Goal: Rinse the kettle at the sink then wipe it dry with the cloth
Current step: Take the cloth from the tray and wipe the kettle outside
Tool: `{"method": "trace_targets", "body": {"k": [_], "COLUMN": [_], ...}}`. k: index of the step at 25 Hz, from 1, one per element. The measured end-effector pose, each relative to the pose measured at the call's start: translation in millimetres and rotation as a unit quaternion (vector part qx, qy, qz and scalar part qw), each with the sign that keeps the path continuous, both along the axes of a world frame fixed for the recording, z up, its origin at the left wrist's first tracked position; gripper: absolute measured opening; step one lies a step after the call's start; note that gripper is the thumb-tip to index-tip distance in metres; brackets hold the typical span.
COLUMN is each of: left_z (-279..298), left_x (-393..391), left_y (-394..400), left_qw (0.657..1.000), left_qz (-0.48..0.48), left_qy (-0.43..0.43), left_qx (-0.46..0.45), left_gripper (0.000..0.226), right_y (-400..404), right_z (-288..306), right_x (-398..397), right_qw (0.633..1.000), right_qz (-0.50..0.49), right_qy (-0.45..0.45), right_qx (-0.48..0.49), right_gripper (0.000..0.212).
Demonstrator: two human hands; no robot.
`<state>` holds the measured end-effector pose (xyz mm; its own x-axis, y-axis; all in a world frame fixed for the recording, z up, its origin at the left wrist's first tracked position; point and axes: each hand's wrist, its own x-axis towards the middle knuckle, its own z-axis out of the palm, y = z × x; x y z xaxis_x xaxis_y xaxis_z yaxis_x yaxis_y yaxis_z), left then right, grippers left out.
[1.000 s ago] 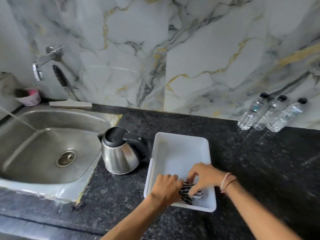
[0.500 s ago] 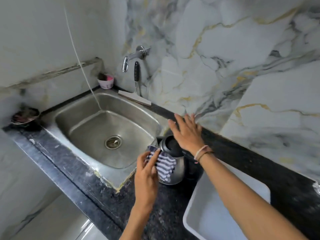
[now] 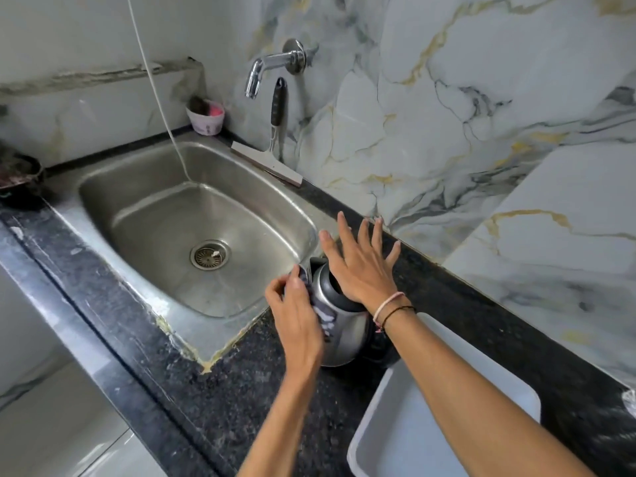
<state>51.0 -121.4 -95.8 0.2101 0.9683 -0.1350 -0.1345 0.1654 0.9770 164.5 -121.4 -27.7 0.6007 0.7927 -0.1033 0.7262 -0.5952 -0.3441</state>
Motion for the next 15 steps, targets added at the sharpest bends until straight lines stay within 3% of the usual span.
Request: {"method": "trace_targets", "body": {"k": [1, 4, 9, 12, 15], "left_z": [-7, -28, -44, -37, -36], "left_x": [-2, -13, -10, -3, -3], "left_y": [17, 41, -40, -89, -68], "left_qw": [0.999, 0.989, 0.996, 0.999, 0.999], "left_qz": [-0.037, -0.131, 0.047, 0.028, 0.039], "left_qy": [0.010, 0.069, 0.032, 0.017, 0.037], "left_qx": [-0.023, -0.003, -0.070, -0.039, -0.010], "left_gripper": [0.032, 0.043, 0.046, 0.063, 0.067], "right_y": [0, 2, 1, 1, 0], "right_z": [1, 2, 1, 0, -1], "right_x": [-1, -2, -1, 1, 2], "right_qw": [1.000, 1.000, 1.000, 0.999, 0.999], "right_qz": [-0.001, 0.003, 0.014, 0.023, 0.026], "right_qy": [-0.003, -0.007, -0.014, -0.005, 0.005], "right_qx": [0.003, 0.009, 0.021, 0.027, 0.031], "right_gripper": [0.079, 0.079, 0.081, 0.083, 0.082]}}
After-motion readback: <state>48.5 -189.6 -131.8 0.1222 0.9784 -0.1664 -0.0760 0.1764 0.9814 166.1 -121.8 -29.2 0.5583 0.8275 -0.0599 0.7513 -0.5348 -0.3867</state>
